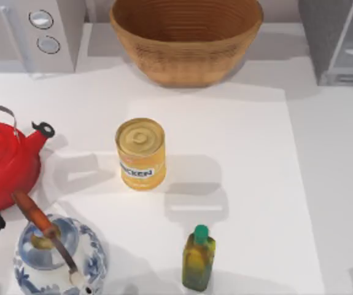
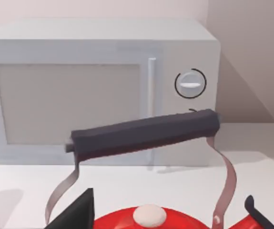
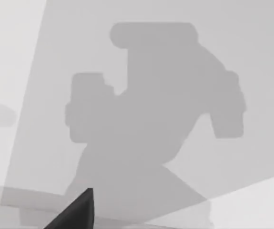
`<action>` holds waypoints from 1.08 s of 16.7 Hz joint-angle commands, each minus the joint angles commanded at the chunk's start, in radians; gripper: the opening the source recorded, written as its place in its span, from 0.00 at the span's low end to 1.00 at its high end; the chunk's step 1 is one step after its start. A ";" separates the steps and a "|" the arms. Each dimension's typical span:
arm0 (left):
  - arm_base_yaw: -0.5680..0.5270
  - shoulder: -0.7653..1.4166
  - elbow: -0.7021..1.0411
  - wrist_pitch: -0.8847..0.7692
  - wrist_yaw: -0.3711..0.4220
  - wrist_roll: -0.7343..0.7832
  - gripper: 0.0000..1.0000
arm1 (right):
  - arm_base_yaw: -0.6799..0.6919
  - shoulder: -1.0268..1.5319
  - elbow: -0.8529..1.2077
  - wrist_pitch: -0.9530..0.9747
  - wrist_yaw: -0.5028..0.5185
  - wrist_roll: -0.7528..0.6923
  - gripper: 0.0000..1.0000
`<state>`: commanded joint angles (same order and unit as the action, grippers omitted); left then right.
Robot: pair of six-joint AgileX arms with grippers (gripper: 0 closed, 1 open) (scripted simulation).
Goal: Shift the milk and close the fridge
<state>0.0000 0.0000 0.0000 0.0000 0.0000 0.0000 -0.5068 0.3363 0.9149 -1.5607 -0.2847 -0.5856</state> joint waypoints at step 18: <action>0.000 0.000 0.000 0.000 0.000 0.000 1.00 | -1.300 1.482 0.422 0.075 -0.658 -1.463 1.00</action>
<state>0.0000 0.0000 0.0000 0.0000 0.0000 0.0000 -1.8063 1.8188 1.3369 -1.4861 -0.9422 -2.0488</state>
